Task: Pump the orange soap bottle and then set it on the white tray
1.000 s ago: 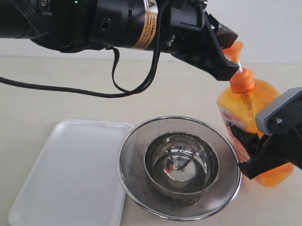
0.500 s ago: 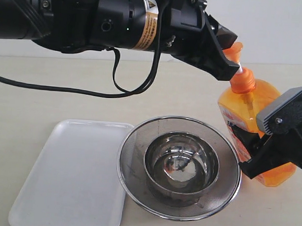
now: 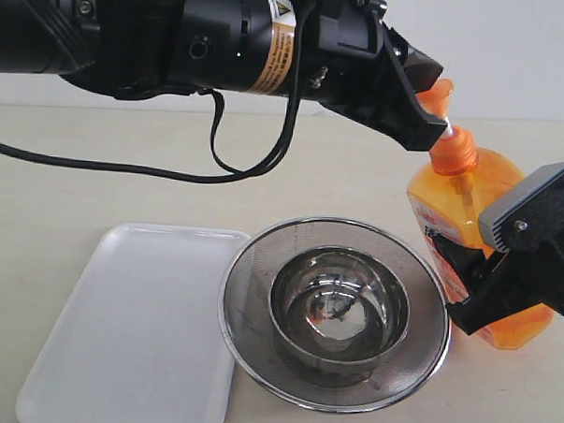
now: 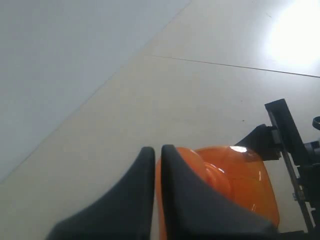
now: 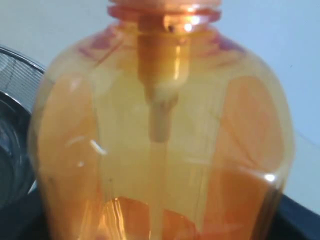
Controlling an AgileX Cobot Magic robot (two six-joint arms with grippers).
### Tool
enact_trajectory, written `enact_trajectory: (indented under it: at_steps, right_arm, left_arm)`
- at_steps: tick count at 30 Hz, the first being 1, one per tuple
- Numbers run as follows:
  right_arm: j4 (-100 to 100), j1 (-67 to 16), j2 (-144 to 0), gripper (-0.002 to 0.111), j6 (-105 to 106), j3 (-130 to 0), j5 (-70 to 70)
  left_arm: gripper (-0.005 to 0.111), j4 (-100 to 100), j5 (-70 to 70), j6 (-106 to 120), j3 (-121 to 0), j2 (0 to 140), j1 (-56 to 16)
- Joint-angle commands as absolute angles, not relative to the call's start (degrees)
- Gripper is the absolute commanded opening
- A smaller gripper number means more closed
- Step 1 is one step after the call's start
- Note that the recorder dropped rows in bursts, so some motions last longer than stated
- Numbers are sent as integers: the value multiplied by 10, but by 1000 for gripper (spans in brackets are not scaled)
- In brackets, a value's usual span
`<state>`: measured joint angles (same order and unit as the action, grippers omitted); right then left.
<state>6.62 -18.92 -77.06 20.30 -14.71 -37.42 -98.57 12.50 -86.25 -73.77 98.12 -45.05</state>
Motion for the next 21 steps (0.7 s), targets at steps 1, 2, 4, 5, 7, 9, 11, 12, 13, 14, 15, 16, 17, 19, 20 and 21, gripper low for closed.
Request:
enact_trajectory:
  at_steps: [1, 2, 4, 5, 7, 9, 11, 12, 13, 14, 15, 16, 17, 19, 20, 21]
  right_arm:
    - [72, -189, -767, 0, 191, -153, -405]
    - [72, -189, -767, 0, 191, -153, -405]
    - [72, -189, -767, 0, 191, -153, -405]
    - [72, -189, -767, 0, 191, -153, -405]
    - [72, -189, -767, 0, 191, -153, -405]
    - [72, -189, -767, 0, 191, -153, -405]
    - [72, -189, -767, 0, 191, -153, -405]
    - [72, -189, -767, 0, 191, -153, -405]
    - [72, -189, -767, 0, 191, -153, -405]
    - [72, -189, -767, 0, 191, -153, -405]
    - [72, -189, -767, 0, 191, -153, -405]
    - [72, -189, -767, 0, 191, -153, -405]
    - [72, -189, -767, 0, 191, -153, -405]
    - [72, -189, -767, 0, 191, -153, -405]
    - [72, -189, -767, 0, 191, -153, -405]
    - [72, -189, -767, 0, 191, -153, -405]
  left_arm:
    - [5, -999, 150, -867, -725, 1003, -454]
    - [5, -999, 150, -867, -725, 1003, -454]
    - [5, -999, 150, -867, -725, 1003, -454]
    - [5, -999, 150, -867, -725, 1003, -454]
    - [5, -999, 150, -867, -725, 1003, -454]
    - [5, -999, 150, -867, -725, 1003, -454]
    - [5, -999, 150, -867, -725, 1003, -454]
    - [5, -999, 150, -867, -725, 1003, -454]
    - [5, -999, 150, -867, -725, 1003, -454]
    - [5, -999, 150, -867, -725, 1003, -454]
    - [5, -999, 147, -867, -726, 1003, -454]
    - [5, -999, 147, -867, -726, 1001, -454]
    - [5, -999, 141, -867, -728, 996, -454]
    - [5, -999, 126, -866, -733, 984, -454]
    - [5, -999, 118, -865, -736, 977, -454]
    - [5, -999, 108, -865, -740, 971, -454]
